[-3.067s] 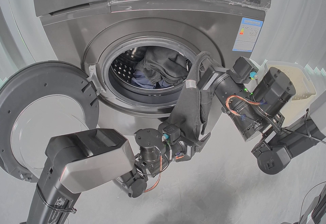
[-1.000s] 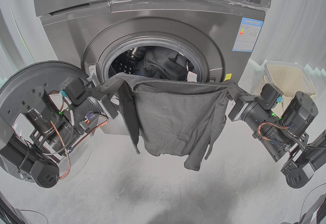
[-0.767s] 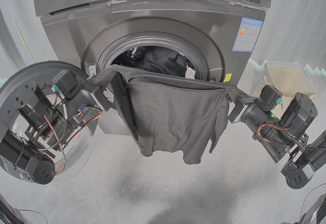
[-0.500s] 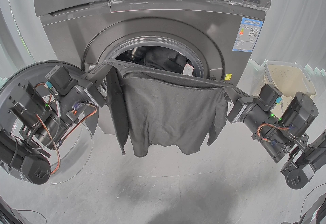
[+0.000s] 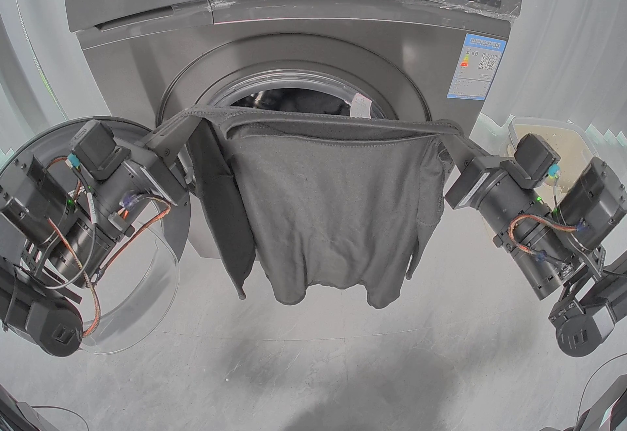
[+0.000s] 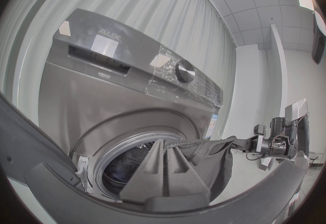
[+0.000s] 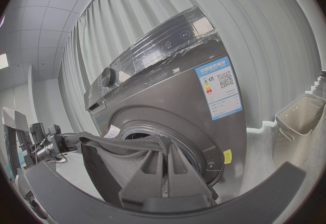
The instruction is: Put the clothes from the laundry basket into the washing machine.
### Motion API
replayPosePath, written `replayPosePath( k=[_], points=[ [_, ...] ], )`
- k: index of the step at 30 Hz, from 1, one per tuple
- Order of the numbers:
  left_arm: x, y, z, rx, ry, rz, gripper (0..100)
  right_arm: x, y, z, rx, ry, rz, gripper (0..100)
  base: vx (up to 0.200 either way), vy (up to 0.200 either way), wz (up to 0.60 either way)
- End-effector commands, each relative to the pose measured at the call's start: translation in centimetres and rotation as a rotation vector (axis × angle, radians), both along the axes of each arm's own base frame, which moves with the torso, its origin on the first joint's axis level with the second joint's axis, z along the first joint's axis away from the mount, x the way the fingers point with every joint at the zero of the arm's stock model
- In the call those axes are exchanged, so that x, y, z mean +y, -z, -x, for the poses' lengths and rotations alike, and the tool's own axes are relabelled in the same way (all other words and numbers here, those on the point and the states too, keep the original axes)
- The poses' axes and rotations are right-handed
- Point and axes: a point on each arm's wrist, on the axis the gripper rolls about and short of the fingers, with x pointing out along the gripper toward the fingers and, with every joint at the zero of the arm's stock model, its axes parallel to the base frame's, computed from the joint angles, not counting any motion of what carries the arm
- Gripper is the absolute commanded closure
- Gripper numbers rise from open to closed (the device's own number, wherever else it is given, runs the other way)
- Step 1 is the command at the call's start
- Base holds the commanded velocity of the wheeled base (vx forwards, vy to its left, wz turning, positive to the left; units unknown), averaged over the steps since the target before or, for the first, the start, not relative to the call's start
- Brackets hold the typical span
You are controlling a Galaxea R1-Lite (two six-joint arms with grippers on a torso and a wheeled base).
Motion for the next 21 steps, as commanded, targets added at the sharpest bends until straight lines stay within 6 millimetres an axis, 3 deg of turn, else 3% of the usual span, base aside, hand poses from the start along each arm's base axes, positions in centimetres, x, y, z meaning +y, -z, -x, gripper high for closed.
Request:
replayPosePath(
  k=[1,21],
  points=[
    [0.36,-1.12,0.79,-0.037,0.007,0.013,100,-0.21,-0.75,0.28,-0.024,0.002,-0.011,100,0.000,0.000,0.00],
    [0.32,-0.81,0.93,-0.027,0.012,0.007,100,-0.26,-0.70,0.49,-0.018,-0.001,-0.007,100,0.000,0.000,0.00]
  ],
)
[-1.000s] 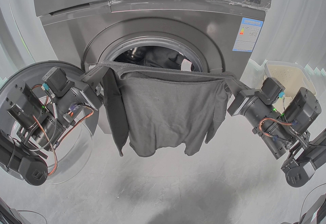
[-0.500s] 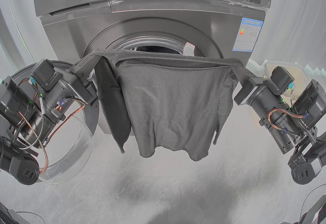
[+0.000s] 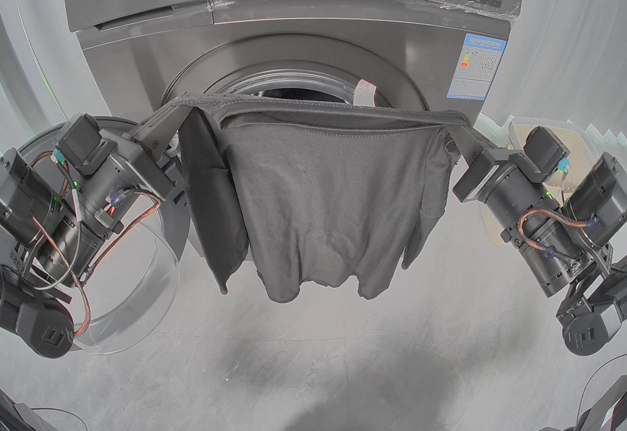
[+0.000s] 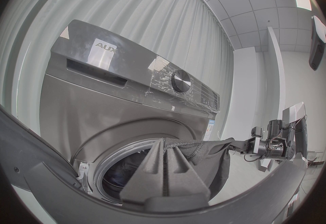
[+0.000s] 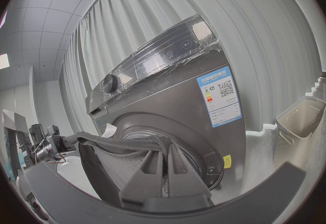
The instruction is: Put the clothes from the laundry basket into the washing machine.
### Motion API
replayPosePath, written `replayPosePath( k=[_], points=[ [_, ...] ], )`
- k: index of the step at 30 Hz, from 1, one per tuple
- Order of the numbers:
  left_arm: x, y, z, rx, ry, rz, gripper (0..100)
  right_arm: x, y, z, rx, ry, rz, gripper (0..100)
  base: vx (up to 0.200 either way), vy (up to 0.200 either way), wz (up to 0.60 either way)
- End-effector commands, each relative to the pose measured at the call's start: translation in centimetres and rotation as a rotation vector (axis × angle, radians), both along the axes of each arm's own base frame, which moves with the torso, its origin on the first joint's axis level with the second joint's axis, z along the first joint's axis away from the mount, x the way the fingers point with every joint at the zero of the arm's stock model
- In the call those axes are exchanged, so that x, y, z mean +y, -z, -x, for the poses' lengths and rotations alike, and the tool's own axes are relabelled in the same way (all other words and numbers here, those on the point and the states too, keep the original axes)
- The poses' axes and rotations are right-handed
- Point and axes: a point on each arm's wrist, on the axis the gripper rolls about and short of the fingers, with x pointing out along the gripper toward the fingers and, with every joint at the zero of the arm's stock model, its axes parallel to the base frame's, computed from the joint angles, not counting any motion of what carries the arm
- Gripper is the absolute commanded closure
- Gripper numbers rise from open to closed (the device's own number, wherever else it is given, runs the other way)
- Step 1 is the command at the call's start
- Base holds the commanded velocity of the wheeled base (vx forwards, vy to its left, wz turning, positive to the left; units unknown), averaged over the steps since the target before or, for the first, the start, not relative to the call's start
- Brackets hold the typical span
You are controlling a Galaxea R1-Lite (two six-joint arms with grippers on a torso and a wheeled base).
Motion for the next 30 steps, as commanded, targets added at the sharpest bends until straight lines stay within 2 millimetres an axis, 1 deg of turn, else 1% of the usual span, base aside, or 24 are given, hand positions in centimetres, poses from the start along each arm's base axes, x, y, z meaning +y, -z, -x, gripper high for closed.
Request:
replayPosePath(
  k=[1,8,9,11,12,16,18,20,23,26,30],
  points=[
    [-0.1,0.3,-0.1,0.012,0.001,-0.005,100,0.1,0.2,-0.1,0.006,0.000,0.004,100,0.000,0.000,0.00],
    [-0.5,2.0,-0.7,0.071,0.005,-0.030,100,0.1,0.6,-0.2,0.019,-0.001,0.012,100,0.000,0.000,0.00],
    [-0.7,2.8,-0.9,0.098,0.008,-0.042,100,0.2,0.9,-0.3,0.029,0.001,0.015,100,0.000,0.000,0.00],
    [-1.0,3.5,-1.2,0.126,0.011,-0.055,100,0.3,1.4,-0.4,0.047,0.004,0.022,100,0.000,0.000,0.00],
    [-1.2,4.0,-1.3,0.143,0.013,-0.065,100,0.2,2.0,-0.6,0.065,0.008,0.034,100,0.000,0.000,0.00],
    [-1.7,5.1,-1.9,0.175,0.020,-0.084,100,0.4,3.6,-1.0,0.114,0.009,0.072,100,0.000,0.000,0.00],
    [-2.3,5.0,-2.0,0.167,0.038,-0.086,100,0.4,4.2,-1.1,0.131,0.008,0.083,100,0.000,0.000,0.00],
    [-3.3,4.5,-1.9,0.147,0.070,-0.074,100,0.7,4.7,-1.0,0.148,0.003,0.089,100,0.000,0.000,0.00],
    [-4.2,4.1,-1.7,0.131,0.099,-0.064,100,0.7,5.2,-1.0,0.166,0.001,0.097,100,0.000,0.000,0.00],
    [-4.6,3.8,-1.5,0.122,0.114,-0.062,100,0.7,5.4,-1.3,0.169,0.000,0.100,100,0.000,0.000,0.00],
    [-4.8,3.3,-1.7,0.101,0.117,-0.052,100,1.7,6.0,-1.2,0.180,-0.030,0.113,100,0.000,0.000,0.00]
  ],
)
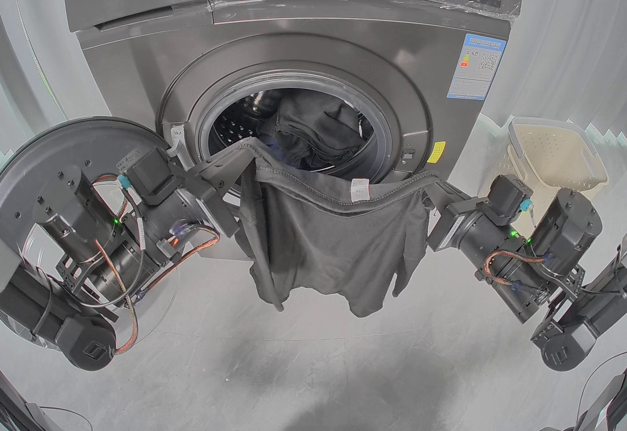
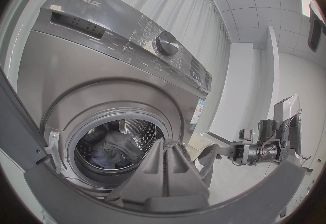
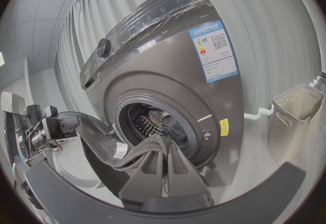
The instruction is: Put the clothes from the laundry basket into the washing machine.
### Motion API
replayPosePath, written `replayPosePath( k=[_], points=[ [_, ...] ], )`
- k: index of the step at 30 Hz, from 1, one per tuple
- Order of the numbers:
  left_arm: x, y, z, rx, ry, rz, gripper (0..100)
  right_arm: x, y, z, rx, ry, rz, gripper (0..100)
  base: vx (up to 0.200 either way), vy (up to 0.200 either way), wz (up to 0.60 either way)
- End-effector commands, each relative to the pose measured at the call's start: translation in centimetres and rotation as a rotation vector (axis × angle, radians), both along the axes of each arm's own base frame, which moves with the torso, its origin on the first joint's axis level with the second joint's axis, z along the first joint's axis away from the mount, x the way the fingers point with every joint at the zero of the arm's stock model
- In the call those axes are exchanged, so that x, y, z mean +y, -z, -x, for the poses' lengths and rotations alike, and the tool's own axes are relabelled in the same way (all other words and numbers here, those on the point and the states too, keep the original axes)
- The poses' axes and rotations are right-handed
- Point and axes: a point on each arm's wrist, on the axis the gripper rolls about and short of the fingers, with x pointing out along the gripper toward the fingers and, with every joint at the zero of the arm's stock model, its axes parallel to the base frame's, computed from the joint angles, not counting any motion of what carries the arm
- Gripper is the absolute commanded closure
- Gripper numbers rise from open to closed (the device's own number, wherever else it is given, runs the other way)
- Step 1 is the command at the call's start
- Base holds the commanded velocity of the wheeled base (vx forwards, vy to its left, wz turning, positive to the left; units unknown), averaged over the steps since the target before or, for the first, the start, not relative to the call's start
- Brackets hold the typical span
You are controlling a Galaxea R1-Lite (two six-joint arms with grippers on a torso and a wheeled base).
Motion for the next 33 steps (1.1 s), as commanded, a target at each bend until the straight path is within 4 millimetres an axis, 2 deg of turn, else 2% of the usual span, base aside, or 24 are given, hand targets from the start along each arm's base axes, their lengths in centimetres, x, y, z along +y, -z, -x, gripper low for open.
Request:
replayPosePath(
  k=[1,5,9,10,13,19,25,27,33],
  points=[
    [-0.6,-0.1,-0.3,-0.005,0.015,0.002,100,2.6,2.1,0.4,0.053,-0.072,0.042,100,0.000,0.000,0.00],
    [-1.5,0.8,-0.5,0.015,0.031,-0.016,100,4.6,4.2,0.1,0.095,-0.114,0.080,100,0.000,0.000,0.00],
    [-1.7,0.6,-0.7,0.005,0.033,-0.013,100,5.9,5.1,0.1,0.100,-0.146,0.076,100,0.000,0.000,0.00],
    [-1.8,0.6,-0.7,0.002,0.038,-0.012,100,6.2,5.2,0.2,0.099,-0.154,0.074,0,0.000,0.000,0.00],
    [-2.1,0.2,-0.6,-0.010,0.049,-0.003,100,6.9,5.7,1.0,0.121,-0.187,0.079,0,0.000,0.000,0.00],
    [-2.0,-1.3,-0.4,-0.061,0.050,0.026,100,7.2,8.6,2.6,0.207,-0.219,0.167,0,0.000,0.000,0.00],
    [-1.7,-2.5,0.4,-0.095,0.057,0.049,100,7.3,9.3,0.3,0.210,-0.144,0.158,0,0.000,0.000,0.00],
    [-2.0,-2.7,0.8,-0.100,0.072,0.050,100,7.7,9.7,-0.8,0.197,-0.135,0.154,0,0.000,0.000,0.00],
    [-1.9,-2.7,1.1,-0.102,0.078,0.051,100,9.2,10.5,-2.1,0.181,-0.136,0.147,0,0.000,0.000,0.00]
  ],
)
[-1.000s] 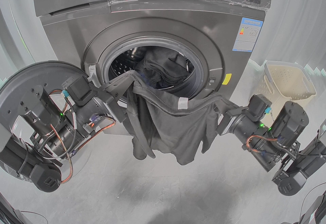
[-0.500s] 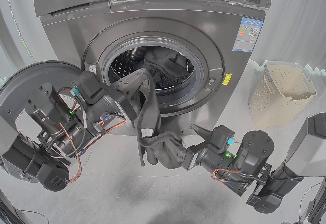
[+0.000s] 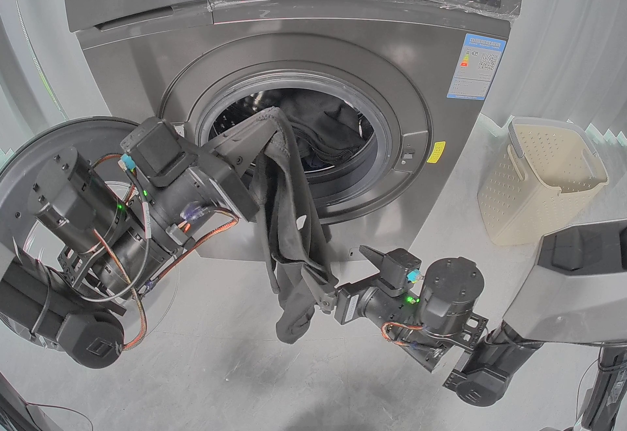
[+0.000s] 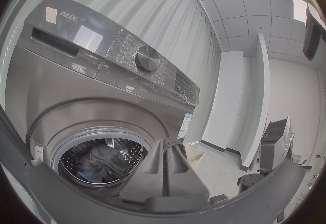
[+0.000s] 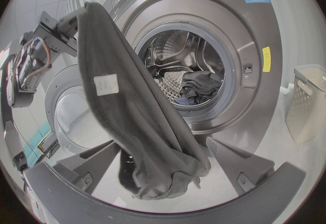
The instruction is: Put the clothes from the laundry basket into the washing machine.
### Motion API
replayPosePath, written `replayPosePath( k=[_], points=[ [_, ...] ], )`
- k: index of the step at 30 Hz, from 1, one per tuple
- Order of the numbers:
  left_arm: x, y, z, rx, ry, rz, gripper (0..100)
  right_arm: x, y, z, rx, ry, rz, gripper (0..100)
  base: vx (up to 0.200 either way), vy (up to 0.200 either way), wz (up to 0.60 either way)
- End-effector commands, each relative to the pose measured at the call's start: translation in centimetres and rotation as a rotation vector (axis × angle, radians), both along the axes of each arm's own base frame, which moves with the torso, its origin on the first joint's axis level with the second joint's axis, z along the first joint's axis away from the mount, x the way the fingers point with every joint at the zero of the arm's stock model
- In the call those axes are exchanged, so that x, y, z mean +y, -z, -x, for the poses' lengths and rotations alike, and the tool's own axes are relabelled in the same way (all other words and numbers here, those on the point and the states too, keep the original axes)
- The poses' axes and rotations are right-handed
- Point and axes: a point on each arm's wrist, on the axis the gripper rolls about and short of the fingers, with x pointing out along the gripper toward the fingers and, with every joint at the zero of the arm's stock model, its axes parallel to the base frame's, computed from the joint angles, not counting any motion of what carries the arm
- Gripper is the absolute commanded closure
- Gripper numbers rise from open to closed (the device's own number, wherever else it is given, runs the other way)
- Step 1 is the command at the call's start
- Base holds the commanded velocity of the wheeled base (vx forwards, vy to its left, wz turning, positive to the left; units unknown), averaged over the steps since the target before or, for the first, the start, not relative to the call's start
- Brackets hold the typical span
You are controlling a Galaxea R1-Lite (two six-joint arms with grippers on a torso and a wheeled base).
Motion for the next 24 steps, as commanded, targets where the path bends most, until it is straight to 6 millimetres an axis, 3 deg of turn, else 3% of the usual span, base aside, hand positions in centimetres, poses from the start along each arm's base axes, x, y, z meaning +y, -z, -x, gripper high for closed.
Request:
replayPosePath(
  k=[1,8,22,24],
  points=[
    [0.1,-0.4,0.4,-0.011,0.008,0.006,100,1.5,1.7,-1.6,0.000,0.004,0.005,0,0.000,0.000,0.00],
    [-0.1,-0.7,0.9,-0.017,0.027,0.013,100,2.8,1.8,-3.6,-0.042,0.018,-0.033,0,0.000,0.000,0.00],
    [-0.3,-0.9,1.5,-0.023,0.052,0.019,100,4.0,3.0,-5.3,-0.065,0.010,-0.042,0,0.000,0.000,0.00],
    [-0.3,-1.0,1.5,-0.027,0.050,0.022,100,4.2,3.6,-6.5,-0.076,0.027,-0.048,0,0.000,0.000,0.00]
  ],
)
